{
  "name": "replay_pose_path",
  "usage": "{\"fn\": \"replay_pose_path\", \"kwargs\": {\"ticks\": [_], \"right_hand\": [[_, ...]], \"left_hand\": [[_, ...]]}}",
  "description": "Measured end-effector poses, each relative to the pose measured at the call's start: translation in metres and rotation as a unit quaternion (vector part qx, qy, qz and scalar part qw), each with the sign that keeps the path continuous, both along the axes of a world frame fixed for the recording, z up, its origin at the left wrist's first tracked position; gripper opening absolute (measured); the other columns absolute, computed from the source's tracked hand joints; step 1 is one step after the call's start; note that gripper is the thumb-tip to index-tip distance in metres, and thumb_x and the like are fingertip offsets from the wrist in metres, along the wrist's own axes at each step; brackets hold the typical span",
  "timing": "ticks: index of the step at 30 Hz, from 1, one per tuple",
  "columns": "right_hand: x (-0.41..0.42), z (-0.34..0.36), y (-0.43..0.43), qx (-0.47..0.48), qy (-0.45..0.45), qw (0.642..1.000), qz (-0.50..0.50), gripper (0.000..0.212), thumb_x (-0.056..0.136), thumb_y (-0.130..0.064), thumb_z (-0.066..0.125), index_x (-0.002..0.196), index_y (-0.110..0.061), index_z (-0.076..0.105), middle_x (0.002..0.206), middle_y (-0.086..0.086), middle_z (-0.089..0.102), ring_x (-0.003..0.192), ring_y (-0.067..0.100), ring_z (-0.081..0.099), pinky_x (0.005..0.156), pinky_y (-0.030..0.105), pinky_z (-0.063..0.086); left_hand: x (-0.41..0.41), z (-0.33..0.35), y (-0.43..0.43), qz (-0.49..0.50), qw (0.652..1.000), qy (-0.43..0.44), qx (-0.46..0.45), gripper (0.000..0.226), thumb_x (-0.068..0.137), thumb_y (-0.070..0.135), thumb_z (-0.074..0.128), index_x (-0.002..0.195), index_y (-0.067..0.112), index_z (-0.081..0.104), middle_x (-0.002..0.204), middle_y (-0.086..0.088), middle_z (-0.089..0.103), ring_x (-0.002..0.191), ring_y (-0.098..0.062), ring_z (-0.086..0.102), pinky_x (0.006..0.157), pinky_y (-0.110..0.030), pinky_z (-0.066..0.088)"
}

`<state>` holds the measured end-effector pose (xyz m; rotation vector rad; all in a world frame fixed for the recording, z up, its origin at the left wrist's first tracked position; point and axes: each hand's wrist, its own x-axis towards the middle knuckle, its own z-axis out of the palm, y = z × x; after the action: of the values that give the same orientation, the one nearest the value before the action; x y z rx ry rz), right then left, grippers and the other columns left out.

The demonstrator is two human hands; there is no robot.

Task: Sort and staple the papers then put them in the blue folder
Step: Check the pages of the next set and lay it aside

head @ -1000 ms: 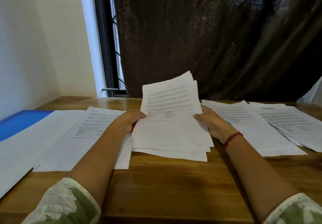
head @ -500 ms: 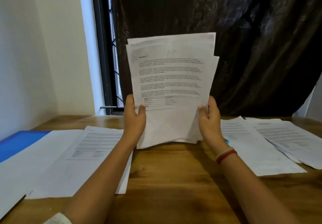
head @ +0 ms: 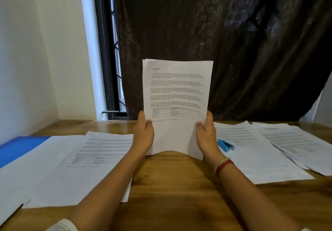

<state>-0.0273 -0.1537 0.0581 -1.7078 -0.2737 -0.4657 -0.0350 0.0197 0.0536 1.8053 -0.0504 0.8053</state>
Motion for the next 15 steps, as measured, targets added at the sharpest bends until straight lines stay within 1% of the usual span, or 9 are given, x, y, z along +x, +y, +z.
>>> {"fn": "replay_pose_path", "kwargs": {"ticks": [2, 5, 7, 9, 10, 13, 15], "right_hand": [[-0.001, 0.003, -0.001, 0.02, -0.004, 1.0, -0.015, 0.041, 0.104, -0.023, 0.039, 0.143, -0.023, 0.026, 0.14, 0.001, 0.046, 0.109, 0.009, 0.045, 0.1, 0.037, 0.043], [0.001, 0.004, -0.003, 0.036, -0.004, 0.999, -0.033, 0.044, 0.102, -0.021, 0.045, 0.142, -0.022, 0.028, 0.14, 0.002, 0.047, 0.108, 0.009, 0.045, 0.101, 0.038, 0.044], [0.002, -0.001, -0.005, 0.023, 0.026, 0.999, -0.031, 0.044, 0.102, -0.021, 0.045, 0.142, -0.022, 0.028, 0.142, 0.003, 0.045, 0.114, 0.015, 0.048, 0.103, 0.04, 0.042], [0.003, -0.004, -0.006, 0.009, 0.061, 0.998, -0.025, 0.039, 0.103, -0.022, 0.042, 0.141, -0.021, 0.031, 0.144, 0.004, 0.044, 0.124, 0.023, 0.047, 0.105, 0.042, 0.041], [0.003, -0.003, -0.006, 0.008, 0.068, 0.997, -0.024, 0.037, 0.104, -0.022, 0.041, 0.14, -0.021, 0.034, 0.143, 0.004, 0.045, 0.126, 0.024, 0.047, 0.105, 0.042, 0.041], [0.0, 0.005, -0.008, 0.005, 0.063, 0.998, -0.023, 0.031, 0.103, -0.019, 0.041, 0.135, -0.02, 0.041, 0.137, 0.004, 0.05, 0.123, 0.024, 0.049, 0.104, 0.042, 0.042], [0.001, 0.009, -0.011, -0.001, 0.079, 0.997, -0.008, 0.028, 0.102, -0.017, 0.043, 0.131, -0.021, 0.044, 0.133, 0.003, 0.053, 0.117, 0.022, 0.051, 0.104, 0.043, 0.044]], "left_hand": [[-0.001, 0.002, 0.0, 0.0, 1.0, -0.004, -0.006, 0.03, 0.103, 0.007, 0.033, 0.131, 0.011, 0.042, 0.125, 0.0, 0.052, 0.113, -0.013, 0.049, 0.091, -0.025, 0.041], [0.001, 0.002, 0.001, -0.008, 0.999, 0.014, -0.041, 0.027, 0.103, 0.009, 0.034, 0.127, 0.017, 0.042, 0.122, 0.004, 0.051, 0.11, -0.012, 0.049, 0.088, -0.025, 0.041], [0.002, -0.001, 0.001, -0.015, 0.998, 0.032, -0.058, 0.026, 0.103, 0.009, 0.033, 0.125, 0.021, 0.042, 0.124, 0.003, 0.051, 0.11, -0.012, 0.048, 0.09, -0.027, 0.041], [0.002, -0.002, 0.001, -0.011, 0.998, 0.04, -0.057, 0.028, 0.103, 0.009, 0.033, 0.128, 0.018, 0.043, 0.125, 0.002, 0.052, 0.111, -0.013, 0.048, 0.092, -0.028, 0.041], [0.001, -0.001, 0.002, -0.009, 0.997, 0.04, -0.058, 0.029, 0.102, 0.008, 0.033, 0.129, 0.017, 0.043, 0.124, 0.001, 0.052, 0.11, -0.013, 0.049, 0.091, -0.028, 0.042], [-0.002, 0.002, 0.004, -0.007, 0.997, 0.031, -0.074, 0.028, 0.1, 0.007, 0.036, 0.123, 0.019, 0.047, 0.117, 0.005, 0.055, 0.105, -0.013, 0.052, 0.082, -0.024, 0.045], [-0.001, 0.004, 0.009, -0.015, 0.993, 0.061, -0.096, 0.026, 0.098, 0.008, 0.041, 0.118, 0.021, 0.05, 0.112, 0.005, 0.058, 0.102, -0.013, 0.056, 0.073, -0.021, 0.046]]}}
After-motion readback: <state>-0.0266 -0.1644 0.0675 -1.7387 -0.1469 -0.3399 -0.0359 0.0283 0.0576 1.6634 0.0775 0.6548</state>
